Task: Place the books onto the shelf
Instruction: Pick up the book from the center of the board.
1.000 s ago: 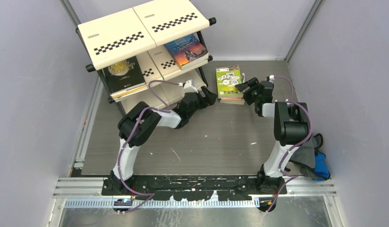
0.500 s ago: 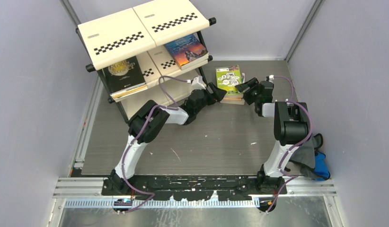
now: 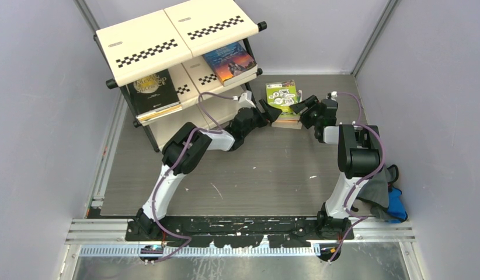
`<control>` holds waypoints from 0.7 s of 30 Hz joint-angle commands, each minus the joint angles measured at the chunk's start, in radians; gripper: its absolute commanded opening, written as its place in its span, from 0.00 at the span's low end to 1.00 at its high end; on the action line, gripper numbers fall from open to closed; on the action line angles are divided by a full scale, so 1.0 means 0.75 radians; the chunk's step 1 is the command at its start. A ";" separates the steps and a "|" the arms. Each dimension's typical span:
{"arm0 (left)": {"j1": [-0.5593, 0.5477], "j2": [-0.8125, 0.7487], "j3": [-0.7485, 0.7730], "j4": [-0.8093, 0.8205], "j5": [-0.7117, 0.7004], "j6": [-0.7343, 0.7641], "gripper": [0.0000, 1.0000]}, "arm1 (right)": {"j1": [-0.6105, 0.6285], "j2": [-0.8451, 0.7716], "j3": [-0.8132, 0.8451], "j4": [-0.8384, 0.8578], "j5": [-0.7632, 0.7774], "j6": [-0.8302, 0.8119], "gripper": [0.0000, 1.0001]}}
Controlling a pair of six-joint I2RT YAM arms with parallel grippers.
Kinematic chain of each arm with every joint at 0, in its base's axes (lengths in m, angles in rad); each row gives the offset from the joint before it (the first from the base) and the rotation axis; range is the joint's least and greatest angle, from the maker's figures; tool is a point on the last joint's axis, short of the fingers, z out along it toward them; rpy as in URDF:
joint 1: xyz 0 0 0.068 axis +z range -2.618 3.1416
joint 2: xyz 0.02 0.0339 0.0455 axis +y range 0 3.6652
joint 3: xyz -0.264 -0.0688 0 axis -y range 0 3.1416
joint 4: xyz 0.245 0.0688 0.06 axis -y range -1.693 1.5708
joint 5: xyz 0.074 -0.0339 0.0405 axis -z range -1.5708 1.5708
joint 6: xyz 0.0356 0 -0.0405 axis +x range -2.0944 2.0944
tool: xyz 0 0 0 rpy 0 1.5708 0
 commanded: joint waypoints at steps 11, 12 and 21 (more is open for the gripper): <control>0.066 0.115 0.152 -0.033 0.153 -0.071 0.83 | -0.001 0.030 0.064 0.020 -0.088 -0.027 0.70; 0.067 0.119 0.157 -0.033 0.154 -0.070 0.83 | -0.002 0.032 0.064 0.020 -0.088 -0.027 0.70; 0.082 0.145 0.157 0.054 0.173 -0.101 0.64 | -0.008 0.040 0.059 0.016 -0.086 -0.030 0.70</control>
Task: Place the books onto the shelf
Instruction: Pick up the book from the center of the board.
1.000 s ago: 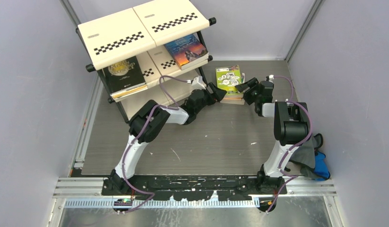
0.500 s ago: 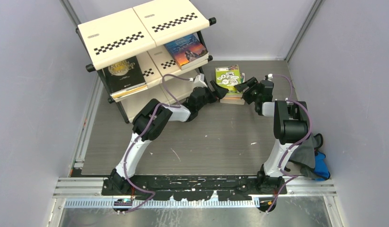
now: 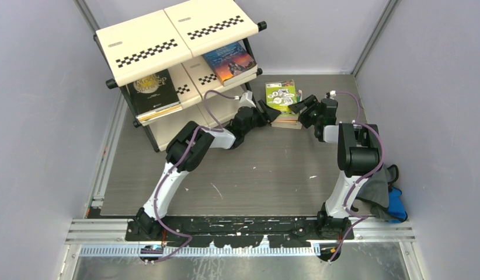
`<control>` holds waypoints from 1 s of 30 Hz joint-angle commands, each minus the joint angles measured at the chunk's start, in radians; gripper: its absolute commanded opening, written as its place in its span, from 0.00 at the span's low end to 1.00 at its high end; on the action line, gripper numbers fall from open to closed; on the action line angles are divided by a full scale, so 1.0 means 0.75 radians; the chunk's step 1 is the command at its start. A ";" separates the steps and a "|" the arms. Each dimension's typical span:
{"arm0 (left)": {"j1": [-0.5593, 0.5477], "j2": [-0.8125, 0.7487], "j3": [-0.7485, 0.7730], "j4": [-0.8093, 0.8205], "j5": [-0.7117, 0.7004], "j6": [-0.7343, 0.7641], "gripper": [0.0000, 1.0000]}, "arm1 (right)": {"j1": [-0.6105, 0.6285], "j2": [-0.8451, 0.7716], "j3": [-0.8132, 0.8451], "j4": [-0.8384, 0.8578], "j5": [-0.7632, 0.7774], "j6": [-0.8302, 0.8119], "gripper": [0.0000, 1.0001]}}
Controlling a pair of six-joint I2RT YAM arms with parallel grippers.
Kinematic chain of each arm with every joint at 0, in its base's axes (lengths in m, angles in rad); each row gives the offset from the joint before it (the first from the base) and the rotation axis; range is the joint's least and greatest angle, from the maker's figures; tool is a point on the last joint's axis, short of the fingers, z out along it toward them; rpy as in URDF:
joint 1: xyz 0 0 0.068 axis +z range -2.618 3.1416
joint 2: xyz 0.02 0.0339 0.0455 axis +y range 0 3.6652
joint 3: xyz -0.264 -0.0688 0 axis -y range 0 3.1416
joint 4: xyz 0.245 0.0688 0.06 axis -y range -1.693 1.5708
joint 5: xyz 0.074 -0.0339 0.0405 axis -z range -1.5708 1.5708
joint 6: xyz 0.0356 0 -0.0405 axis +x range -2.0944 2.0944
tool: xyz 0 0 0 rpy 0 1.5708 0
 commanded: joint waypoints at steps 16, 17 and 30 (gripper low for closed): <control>0.051 -0.061 -0.084 0.197 0.050 -0.094 0.33 | -0.005 -0.041 0.008 -0.019 0.011 -0.048 0.72; 0.052 -0.068 -0.092 0.201 0.047 -0.096 0.32 | -0.005 -0.047 0.005 -0.023 0.015 -0.048 0.73; 0.040 -0.212 -0.236 0.259 -0.038 -0.147 0.03 | -0.005 -0.263 -0.133 -0.100 0.221 -0.047 0.80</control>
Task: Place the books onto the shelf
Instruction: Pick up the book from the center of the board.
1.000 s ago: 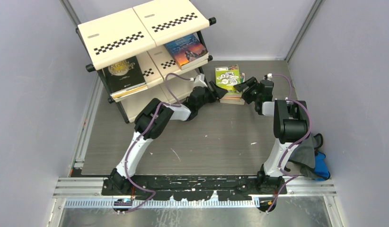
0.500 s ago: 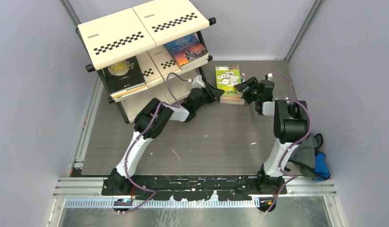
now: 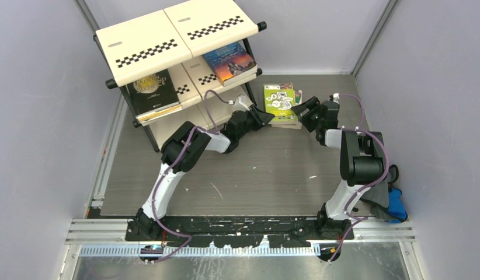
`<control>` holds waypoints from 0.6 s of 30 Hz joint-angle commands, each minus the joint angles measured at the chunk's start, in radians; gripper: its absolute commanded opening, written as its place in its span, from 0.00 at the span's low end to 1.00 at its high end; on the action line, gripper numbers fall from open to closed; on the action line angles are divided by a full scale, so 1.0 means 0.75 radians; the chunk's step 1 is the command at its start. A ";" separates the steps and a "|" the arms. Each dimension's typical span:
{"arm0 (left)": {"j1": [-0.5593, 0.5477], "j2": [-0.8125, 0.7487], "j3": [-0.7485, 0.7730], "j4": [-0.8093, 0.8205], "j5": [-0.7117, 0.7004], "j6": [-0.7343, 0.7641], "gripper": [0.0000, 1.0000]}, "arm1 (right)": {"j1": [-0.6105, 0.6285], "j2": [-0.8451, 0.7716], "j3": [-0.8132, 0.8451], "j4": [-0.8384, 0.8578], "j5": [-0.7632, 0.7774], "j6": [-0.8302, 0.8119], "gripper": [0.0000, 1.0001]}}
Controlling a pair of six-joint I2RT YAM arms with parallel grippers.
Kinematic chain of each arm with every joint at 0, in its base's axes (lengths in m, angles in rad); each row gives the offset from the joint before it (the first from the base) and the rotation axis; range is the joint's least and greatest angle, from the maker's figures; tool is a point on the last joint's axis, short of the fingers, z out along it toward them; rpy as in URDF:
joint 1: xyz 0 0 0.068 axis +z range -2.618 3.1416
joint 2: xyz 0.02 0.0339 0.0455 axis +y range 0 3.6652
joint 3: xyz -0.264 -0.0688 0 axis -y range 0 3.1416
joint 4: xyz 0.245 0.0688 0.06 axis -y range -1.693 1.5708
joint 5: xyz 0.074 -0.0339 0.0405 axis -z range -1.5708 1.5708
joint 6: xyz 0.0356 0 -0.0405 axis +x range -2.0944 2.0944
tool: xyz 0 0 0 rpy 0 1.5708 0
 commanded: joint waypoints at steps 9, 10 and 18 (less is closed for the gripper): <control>-0.023 -0.271 -0.218 0.128 -0.157 -0.059 0.00 | 0.046 -0.338 -0.250 -0.020 0.124 0.016 0.82; -0.031 -0.286 -0.232 0.127 -0.169 -0.063 0.00 | 0.058 -0.355 -0.260 -0.021 0.120 0.018 0.82; -0.072 -0.373 -0.306 0.112 -0.220 -0.141 0.00 | 0.072 -0.458 -0.388 0.145 0.018 0.188 0.86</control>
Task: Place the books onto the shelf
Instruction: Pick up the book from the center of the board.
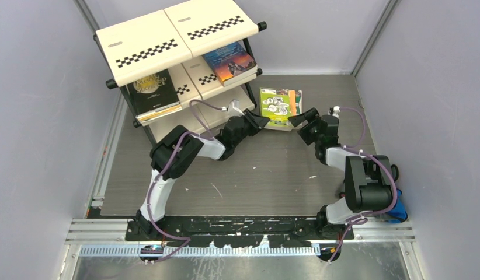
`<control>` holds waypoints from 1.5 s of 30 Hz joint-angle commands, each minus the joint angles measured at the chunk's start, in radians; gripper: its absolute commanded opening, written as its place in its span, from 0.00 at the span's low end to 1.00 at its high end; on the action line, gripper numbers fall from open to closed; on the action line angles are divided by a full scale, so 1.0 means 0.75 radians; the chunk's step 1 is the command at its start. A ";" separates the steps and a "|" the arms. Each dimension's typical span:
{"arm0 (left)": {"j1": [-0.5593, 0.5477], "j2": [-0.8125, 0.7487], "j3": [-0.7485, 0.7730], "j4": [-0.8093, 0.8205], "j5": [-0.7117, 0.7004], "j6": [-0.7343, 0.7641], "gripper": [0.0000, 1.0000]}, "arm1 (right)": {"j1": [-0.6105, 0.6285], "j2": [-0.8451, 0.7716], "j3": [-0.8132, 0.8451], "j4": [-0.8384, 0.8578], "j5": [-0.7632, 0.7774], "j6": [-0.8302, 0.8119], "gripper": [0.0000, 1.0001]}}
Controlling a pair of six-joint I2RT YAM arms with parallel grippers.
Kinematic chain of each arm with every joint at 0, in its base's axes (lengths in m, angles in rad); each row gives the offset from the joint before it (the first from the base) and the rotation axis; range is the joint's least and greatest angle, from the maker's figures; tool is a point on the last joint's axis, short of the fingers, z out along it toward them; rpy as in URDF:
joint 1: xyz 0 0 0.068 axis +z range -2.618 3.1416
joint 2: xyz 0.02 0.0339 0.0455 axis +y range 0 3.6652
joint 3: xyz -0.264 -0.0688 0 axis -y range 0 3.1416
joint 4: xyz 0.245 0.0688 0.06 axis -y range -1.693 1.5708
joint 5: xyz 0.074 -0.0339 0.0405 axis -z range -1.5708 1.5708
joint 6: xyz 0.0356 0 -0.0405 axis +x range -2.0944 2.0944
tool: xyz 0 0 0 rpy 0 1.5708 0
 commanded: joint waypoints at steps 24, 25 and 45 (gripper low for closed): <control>-0.073 -0.235 -0.045 -0.002 -0.147 -0.218 0.00 | 0.105 -0.044 -0.167 0.252 -0.060 0.202 0.91; -0.073 -0.234 -0.045 -0.005 -0.149 -0.224 0.00 | 0.106 -0.026 -0.172 0.287 -0.063 0.221 0.92; -0.087 -0.269 -0.096 -0.063 -0.104 -0.369 0.00 | 0.109 0.270 -0.170 0.811 -0.141 0.500 0.91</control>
